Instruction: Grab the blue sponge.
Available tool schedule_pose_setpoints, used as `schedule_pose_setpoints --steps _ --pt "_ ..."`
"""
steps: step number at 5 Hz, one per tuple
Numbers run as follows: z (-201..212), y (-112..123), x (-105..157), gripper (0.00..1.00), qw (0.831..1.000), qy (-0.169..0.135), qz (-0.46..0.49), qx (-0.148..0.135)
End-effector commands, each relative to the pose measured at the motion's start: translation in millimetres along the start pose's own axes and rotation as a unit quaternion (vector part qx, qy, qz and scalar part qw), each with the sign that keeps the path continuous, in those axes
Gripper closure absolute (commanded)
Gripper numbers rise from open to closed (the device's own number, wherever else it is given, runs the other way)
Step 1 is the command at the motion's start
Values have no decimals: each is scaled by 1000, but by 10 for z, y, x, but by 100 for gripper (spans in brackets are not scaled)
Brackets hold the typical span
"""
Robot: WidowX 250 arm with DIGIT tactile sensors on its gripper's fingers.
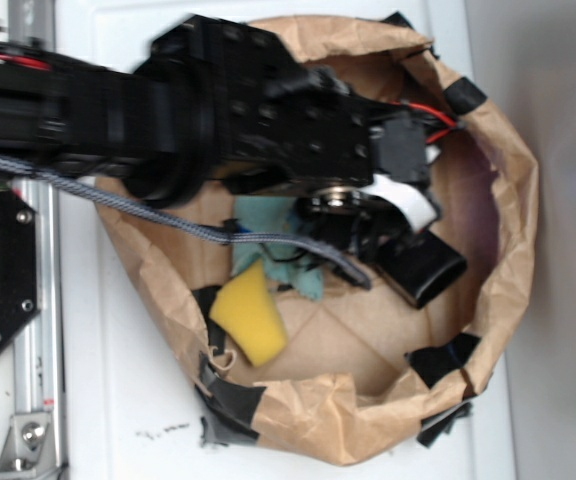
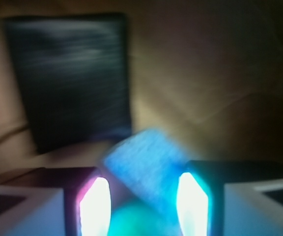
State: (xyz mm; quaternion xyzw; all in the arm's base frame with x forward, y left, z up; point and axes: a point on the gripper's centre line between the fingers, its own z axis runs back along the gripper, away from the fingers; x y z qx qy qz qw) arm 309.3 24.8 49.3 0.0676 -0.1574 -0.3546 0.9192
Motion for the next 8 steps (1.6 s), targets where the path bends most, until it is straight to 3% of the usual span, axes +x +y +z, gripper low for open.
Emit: schedule_pose_setpoints --steps 1,2,3,4,5,6,7,8 --pt "385 -158 163 100 999 -37 -21 15" --pt "370 -64 159 100 999 -33 -12 15" --pt "304 4 150 0 999 -25 -16 20" --pt "266 89 127 0 998 -26 -36 33" --pt "171 289 57 0 999 -10 -18 29" --pt "216 389 -41 0 1000 -9 -21 12" --pt "372 448 -171 0 999 -2 -20 -40" --pt "510 448 -211 0 999 -9 -20 -39"
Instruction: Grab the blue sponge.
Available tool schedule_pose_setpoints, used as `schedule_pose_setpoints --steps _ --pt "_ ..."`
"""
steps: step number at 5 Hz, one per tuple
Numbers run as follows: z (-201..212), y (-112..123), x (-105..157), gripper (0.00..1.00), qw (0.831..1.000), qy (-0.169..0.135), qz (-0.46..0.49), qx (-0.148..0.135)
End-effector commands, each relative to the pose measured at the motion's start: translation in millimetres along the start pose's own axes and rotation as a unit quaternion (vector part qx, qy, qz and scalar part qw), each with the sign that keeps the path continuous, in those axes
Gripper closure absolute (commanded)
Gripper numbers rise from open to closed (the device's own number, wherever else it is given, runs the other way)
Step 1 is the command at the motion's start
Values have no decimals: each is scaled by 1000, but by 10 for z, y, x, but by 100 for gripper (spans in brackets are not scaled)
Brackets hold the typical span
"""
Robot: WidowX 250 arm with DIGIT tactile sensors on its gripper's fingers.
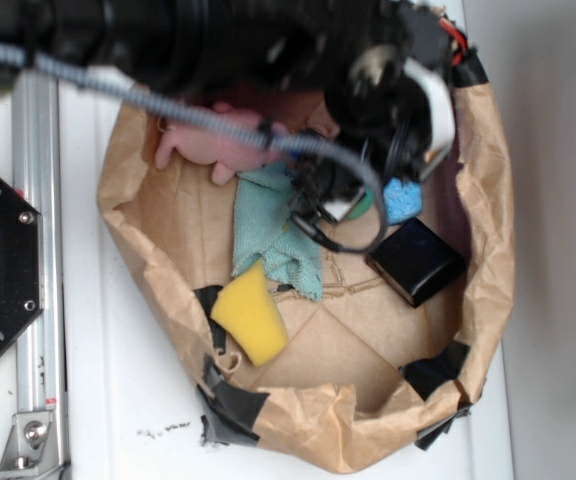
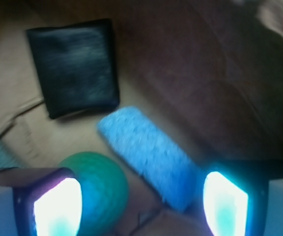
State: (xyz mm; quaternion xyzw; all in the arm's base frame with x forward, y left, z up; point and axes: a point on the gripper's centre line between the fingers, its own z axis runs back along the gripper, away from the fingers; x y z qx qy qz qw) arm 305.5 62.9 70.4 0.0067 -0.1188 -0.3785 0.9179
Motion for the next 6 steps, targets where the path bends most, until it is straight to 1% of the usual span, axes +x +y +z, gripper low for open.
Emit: schedule_pose_setpoints --steps 1,2,3,4,5,6 --pt "260 74 38 0 999 -28 10 39" --pt "177 -4 154 0 999 -28 7 27" --pt "124 -100 200 0 999 -25 7 20" --pt "115 -166 247 0 999 -21 14 27" --pt "104 -148 308 0 998 -33 43 20" --pt "-41 -134 356 0 999 -29 41 18"
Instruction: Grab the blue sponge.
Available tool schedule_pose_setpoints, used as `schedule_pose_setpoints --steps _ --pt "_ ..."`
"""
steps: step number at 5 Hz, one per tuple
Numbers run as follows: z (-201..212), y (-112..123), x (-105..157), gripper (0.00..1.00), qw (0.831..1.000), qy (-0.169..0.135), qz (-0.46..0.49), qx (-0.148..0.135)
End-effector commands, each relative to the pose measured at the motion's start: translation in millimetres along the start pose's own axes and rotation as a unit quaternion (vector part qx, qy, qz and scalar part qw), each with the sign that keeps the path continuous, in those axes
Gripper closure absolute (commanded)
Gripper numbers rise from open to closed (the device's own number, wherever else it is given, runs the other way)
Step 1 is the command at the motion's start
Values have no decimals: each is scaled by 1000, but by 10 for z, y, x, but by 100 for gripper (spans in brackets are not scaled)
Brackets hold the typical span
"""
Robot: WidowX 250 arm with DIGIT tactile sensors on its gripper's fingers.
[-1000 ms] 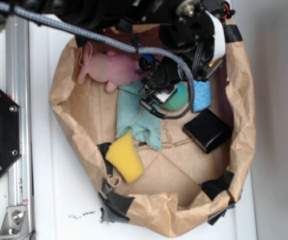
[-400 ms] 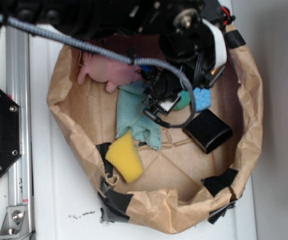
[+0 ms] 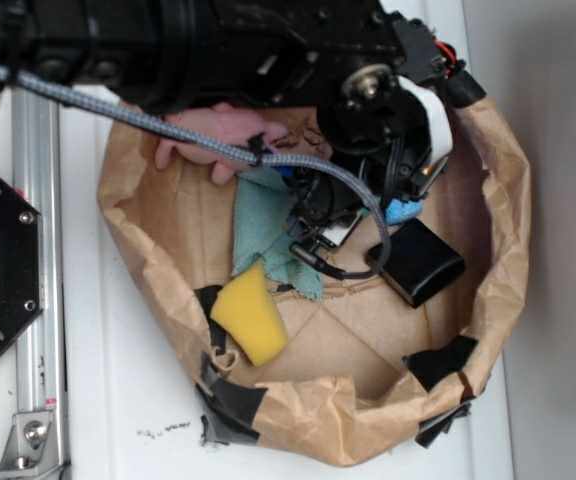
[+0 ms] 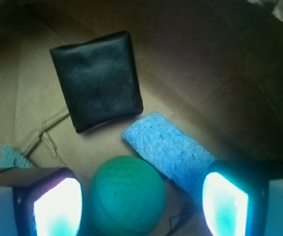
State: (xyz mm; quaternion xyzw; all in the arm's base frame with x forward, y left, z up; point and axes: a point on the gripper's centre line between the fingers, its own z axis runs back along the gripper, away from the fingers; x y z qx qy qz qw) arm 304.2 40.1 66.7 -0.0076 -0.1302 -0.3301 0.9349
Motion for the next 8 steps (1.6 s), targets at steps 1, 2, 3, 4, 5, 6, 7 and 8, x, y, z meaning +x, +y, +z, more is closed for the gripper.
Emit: schedule_pose_setpoints --steps 1,2,3,4,5,6,7,8 --pt "-169 84 272 0 1000 -18 1 11" --pt "-328 25 312 0 1000 -19 11 -4" --pt "-405 -50 299 0 1000 -1 -4 -3" --pt "-442 45 231 0 1000 12 -15 5" --pt "-490 178 116 0 1000 25 -2 9" --pt "-508 179 28 0 999 37 1 2" --pt "-514 168 12 0 999 41 0 4" --pt "-533 154 11 61 999 49 20 2"
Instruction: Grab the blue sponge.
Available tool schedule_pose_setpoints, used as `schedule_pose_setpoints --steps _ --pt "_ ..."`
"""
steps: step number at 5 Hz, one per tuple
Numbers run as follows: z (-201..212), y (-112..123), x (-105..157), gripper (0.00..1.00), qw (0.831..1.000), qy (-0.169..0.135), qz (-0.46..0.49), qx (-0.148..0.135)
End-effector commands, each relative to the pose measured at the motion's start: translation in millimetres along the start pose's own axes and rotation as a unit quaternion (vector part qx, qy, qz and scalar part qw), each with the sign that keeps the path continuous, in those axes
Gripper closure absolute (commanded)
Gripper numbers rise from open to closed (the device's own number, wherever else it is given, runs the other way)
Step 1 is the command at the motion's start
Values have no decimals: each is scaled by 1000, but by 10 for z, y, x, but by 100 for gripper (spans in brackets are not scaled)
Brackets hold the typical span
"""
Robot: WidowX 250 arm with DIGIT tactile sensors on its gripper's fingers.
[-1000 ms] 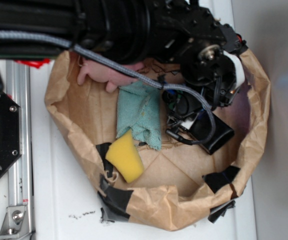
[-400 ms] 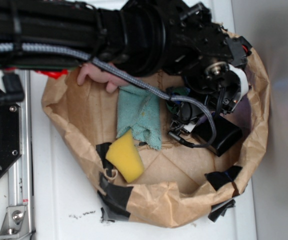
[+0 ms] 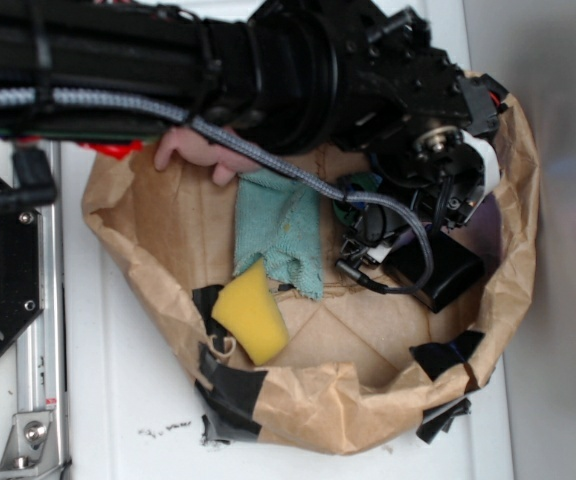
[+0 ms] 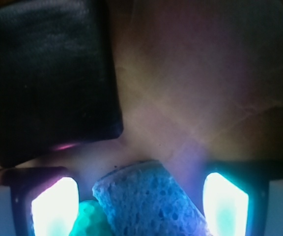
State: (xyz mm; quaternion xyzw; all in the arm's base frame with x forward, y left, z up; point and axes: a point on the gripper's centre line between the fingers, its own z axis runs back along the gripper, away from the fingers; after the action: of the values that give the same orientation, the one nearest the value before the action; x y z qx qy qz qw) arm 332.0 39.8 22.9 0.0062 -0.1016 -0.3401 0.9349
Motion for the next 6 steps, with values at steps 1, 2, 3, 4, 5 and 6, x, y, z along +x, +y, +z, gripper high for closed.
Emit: schedule_pose_setpoints --steps 1,2,3,4,5,6 --pt "-66 24 -104 100 999 18 38 -10" --pt "-73 26 -104 100 999 18 38 -14" --pt "-46 50 -119 100 998 17 47 -23" --pt "-135 -25 -319 100 994 49 80 -56" --pt "-139 -267 -513 100 991 59 88 -83" --pt "77 -532 -451 100 994 35 45 -91"
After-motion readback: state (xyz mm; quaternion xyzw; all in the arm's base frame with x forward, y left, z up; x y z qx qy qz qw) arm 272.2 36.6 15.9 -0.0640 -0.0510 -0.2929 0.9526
